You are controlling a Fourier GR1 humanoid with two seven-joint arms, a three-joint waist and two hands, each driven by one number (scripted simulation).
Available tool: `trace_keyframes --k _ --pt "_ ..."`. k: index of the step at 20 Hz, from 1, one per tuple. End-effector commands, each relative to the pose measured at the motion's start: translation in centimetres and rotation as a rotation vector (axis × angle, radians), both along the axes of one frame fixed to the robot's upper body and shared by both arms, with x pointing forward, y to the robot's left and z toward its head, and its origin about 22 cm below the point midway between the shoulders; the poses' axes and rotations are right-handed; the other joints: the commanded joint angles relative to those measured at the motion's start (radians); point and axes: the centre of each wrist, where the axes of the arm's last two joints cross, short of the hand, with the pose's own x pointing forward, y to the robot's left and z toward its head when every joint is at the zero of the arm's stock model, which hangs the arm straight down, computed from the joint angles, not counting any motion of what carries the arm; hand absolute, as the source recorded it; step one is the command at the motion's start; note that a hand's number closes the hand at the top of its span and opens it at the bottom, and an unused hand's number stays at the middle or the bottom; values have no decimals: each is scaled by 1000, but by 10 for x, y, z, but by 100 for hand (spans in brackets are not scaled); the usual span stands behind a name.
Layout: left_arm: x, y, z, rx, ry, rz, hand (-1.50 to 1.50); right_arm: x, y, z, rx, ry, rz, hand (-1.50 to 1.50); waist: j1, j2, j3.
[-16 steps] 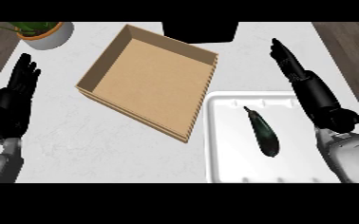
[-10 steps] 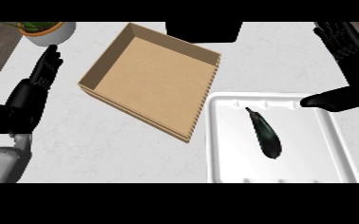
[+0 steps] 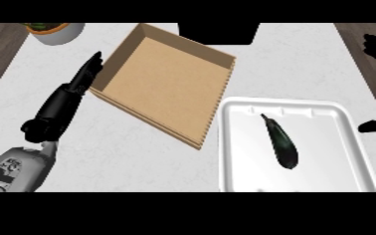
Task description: Pick the eggplant from the tray and place it in the cardboard box
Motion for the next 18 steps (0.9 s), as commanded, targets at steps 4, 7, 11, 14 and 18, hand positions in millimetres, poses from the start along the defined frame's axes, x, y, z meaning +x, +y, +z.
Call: trace_keyframes --k 4,7,11,14,18 --pt "12 -6 6 10 -19 -25 0 7 2 5 -244 2 198 -150 7 -2 -1" --pt "4 -3 -2 11 -11 -36 0 10 21 5 -428 107 263 -150 19 -2 -2" --pt "5 -4 -9 7 20 -28 0 12 62 30 -616 183 377 -150 5 -7 -4" --pt "2 4 -8 9 5 -23 0 14 101 27 -668 216 428 -150 5 -9 -4" --pt "11 3 -5 7 6 -26 0 12 131 44 -806 247 421 -150 -3 -8 -4"
